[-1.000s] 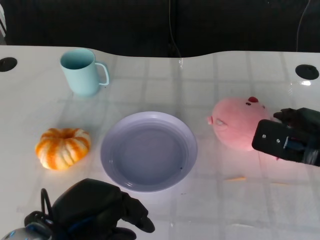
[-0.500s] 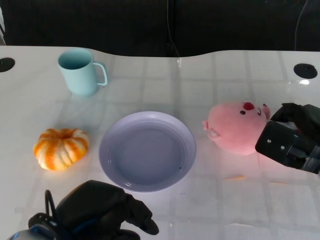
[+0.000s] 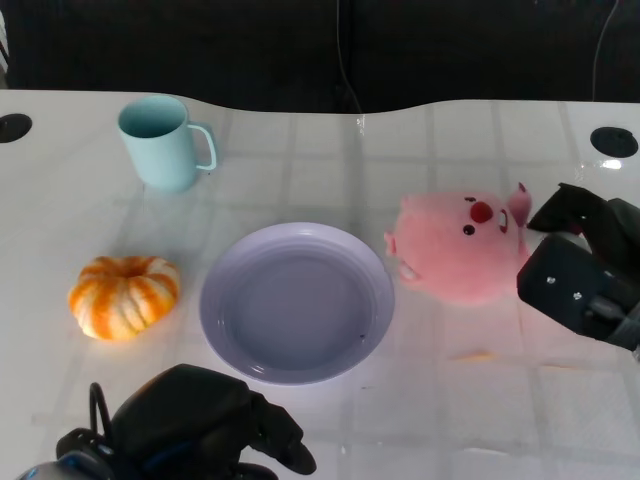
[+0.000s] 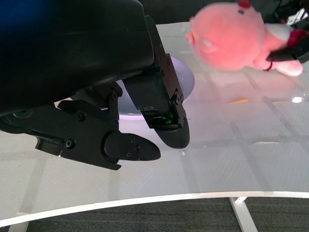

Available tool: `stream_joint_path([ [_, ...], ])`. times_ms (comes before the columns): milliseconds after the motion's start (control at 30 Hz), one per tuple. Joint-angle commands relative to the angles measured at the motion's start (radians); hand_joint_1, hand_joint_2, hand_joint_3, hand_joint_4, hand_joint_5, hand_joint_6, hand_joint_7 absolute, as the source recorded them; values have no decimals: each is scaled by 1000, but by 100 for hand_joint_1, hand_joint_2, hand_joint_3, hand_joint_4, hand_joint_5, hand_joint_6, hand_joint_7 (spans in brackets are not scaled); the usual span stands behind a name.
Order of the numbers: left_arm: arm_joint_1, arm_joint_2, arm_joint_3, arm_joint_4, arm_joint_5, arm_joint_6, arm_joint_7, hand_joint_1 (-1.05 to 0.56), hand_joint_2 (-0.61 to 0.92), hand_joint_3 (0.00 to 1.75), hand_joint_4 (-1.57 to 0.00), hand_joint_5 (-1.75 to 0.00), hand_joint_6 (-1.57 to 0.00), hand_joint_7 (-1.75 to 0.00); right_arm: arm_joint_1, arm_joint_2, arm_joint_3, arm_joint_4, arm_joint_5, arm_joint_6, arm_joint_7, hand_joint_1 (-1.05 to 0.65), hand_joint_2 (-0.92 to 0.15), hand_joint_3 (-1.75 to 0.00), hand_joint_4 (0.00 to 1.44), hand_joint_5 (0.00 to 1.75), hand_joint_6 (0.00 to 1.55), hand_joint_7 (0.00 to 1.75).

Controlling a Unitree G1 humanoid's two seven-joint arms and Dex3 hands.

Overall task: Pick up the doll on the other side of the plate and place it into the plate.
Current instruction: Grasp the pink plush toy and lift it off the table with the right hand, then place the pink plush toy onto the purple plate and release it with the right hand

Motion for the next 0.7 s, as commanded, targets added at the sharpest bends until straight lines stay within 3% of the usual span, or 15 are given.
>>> stream_joint_path([
  [33,14,11,6,-7,9,3,3,-24,92,23,-79,-125,-111,-1,26,8,-25,-118,41,-23,31,-11,-48,-113,91,175,74,175],
  [400,8,-11,-10,19,25,-13,26,-23,92,20,-82,-120,-111,-1,38,86,6,-347,57,28,146,-12,-40,-121,90,175,71,175],
  [700,-11,-37,-27,57,39,-12,45,-24,92,22,-82,-122,-111,-1,-79,188,97,-211,9,27,170,-14,-41,-122,92,175,75,167],
])
